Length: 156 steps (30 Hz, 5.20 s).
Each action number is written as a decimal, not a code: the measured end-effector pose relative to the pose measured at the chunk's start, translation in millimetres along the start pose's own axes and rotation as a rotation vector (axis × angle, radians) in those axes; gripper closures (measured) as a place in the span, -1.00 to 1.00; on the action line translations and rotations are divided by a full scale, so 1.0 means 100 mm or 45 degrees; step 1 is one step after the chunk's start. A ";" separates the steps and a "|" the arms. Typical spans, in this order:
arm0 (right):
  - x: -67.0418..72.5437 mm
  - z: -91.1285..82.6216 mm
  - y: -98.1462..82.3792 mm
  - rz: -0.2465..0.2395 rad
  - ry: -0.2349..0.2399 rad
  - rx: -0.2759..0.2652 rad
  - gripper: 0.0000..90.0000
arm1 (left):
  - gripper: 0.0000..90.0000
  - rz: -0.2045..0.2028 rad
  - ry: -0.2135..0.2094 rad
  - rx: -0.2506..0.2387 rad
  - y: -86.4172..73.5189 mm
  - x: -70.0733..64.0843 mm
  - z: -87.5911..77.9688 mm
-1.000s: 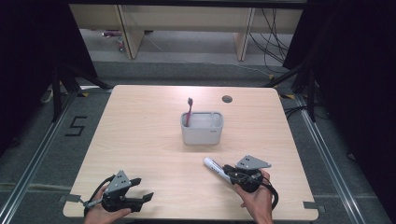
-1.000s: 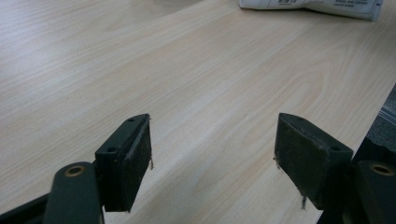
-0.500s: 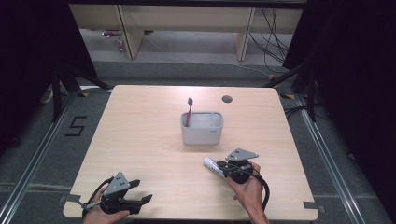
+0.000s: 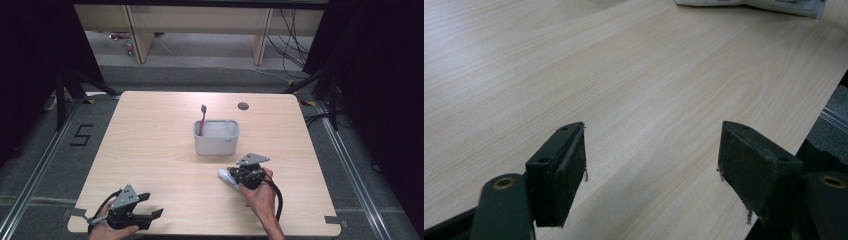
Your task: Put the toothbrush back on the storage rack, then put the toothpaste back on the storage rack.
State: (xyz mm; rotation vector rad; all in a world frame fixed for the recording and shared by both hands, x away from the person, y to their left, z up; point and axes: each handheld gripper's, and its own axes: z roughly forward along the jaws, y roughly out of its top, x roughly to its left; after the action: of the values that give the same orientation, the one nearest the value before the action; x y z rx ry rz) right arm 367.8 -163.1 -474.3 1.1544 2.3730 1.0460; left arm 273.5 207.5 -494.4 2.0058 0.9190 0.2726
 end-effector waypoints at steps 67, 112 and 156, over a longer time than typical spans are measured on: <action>0.58 0.10 -0.02 -0.174 0.165 0.225 0.93 | -0.40 0.030 0.001 0.007 -0.02 -0.04 0.00; 0.71 -0.27 -0.31 -0.207 0.275 0.236 0.90 | -0.40 0.030 -0.002 0.000 -0.03 -0.03 0.01; 0.33 -0.81 -0.81 -0.118 0.096 0.271 0.93 | -0.39 0.035 0.001 0.019 -0.02 -0.03 -0.01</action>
State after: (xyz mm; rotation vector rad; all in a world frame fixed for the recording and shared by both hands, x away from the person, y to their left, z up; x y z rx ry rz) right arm 257.6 -210.1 -475.6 1.0782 2.6216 0.8367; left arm 270.0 206.5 -495.2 2.0332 0.8970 0.2829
